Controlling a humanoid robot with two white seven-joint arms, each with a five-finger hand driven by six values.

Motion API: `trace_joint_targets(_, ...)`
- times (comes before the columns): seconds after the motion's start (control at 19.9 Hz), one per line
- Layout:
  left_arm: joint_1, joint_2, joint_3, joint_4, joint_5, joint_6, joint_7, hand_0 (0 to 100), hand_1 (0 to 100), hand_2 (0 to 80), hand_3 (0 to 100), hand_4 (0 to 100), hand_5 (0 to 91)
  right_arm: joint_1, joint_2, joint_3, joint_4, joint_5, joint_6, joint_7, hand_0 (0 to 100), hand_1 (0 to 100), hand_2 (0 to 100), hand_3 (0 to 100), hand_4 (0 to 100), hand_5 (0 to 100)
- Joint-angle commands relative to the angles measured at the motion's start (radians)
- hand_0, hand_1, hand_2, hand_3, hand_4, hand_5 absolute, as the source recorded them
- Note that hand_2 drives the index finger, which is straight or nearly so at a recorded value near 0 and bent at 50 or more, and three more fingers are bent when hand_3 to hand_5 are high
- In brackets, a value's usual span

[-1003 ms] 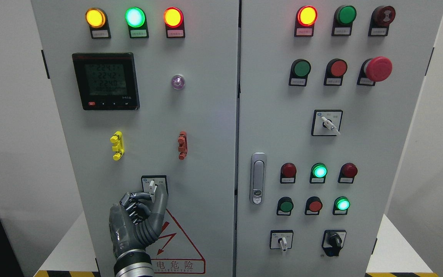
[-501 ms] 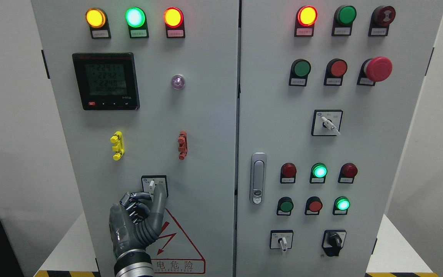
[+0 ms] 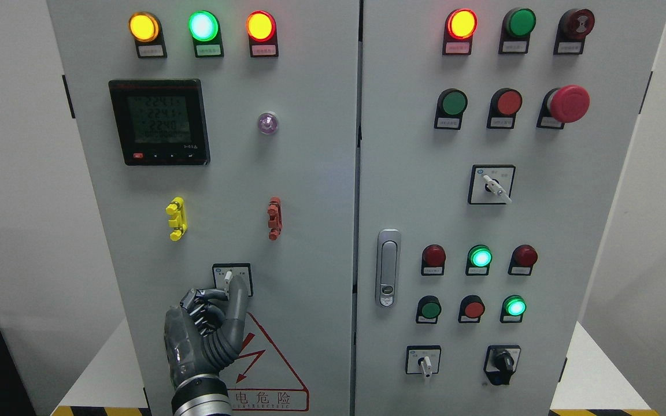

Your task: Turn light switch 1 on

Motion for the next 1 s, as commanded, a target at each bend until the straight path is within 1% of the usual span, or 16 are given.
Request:
trace_joint_targets(0.0,-0.001,0.001,0.000,0.001,0.000,0.000,0.001,27,46,58.6,96,95,85.8,0.000,0.000,-0.001,0.000,0.000,0.000,0.001,0,0,0,0,0,0)
trace_joint_targets(0.65,-0.001,0.001,-0.002,0.002,0.001,0.000,0.001,36,41,59.2,97,95,85.7,0.000,0.000,0.001,0.000,0.000,0.000,0.001,0,0,0,0,0,0)
trace_joint_targets(0.95,-0.001,0.001,-0.003,0.002,0.001,0.000,0.001,39,41,59.4,97,95,85.7,0.000,0.000,0.001,0.000,0.000,0.000,-0.001,0,0,0,0,0,0)
